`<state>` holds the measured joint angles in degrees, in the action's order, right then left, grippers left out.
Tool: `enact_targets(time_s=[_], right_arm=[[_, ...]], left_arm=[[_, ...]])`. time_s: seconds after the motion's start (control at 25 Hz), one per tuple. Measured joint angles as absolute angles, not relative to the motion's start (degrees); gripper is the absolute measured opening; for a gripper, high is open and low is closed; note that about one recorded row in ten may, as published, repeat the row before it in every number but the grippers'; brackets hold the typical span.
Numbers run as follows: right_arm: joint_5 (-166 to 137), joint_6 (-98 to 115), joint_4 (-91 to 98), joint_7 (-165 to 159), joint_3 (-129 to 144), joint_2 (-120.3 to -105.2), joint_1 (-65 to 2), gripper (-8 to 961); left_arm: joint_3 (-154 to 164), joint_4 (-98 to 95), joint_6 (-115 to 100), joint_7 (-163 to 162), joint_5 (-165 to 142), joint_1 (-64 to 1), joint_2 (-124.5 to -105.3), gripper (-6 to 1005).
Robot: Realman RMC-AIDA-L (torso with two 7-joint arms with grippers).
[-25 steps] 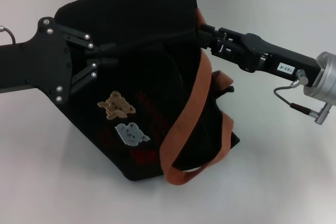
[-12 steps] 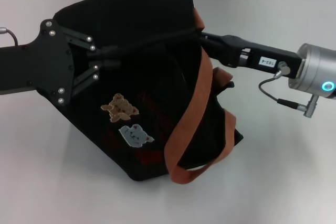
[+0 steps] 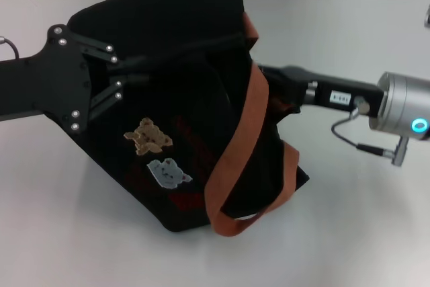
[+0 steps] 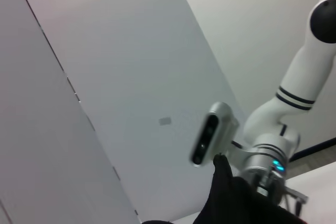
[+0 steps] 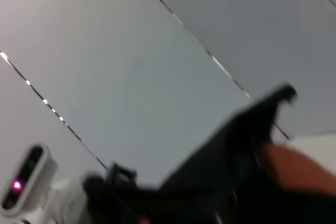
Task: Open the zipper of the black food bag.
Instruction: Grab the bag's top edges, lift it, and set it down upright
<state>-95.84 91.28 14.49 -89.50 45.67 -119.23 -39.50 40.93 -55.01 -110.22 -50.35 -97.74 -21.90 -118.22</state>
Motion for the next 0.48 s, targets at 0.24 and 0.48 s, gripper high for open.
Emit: enact_targets(time_s=[0.24,0.48], right_arm=[[-95.9,88.3,14.7,-88.9,47.7,-119.19,-36.5,216],[-93.8,91.6,17.3,-89.1,46.8,-119.24,-35.2,211]], left_arm=[[40.1,-55.0,-110.0,-50.4,-97.7,-21.9,-118.23,76],[40.3,-54.7,-109.6,-50.4,-97.8,-22.6,-118.22,76]])
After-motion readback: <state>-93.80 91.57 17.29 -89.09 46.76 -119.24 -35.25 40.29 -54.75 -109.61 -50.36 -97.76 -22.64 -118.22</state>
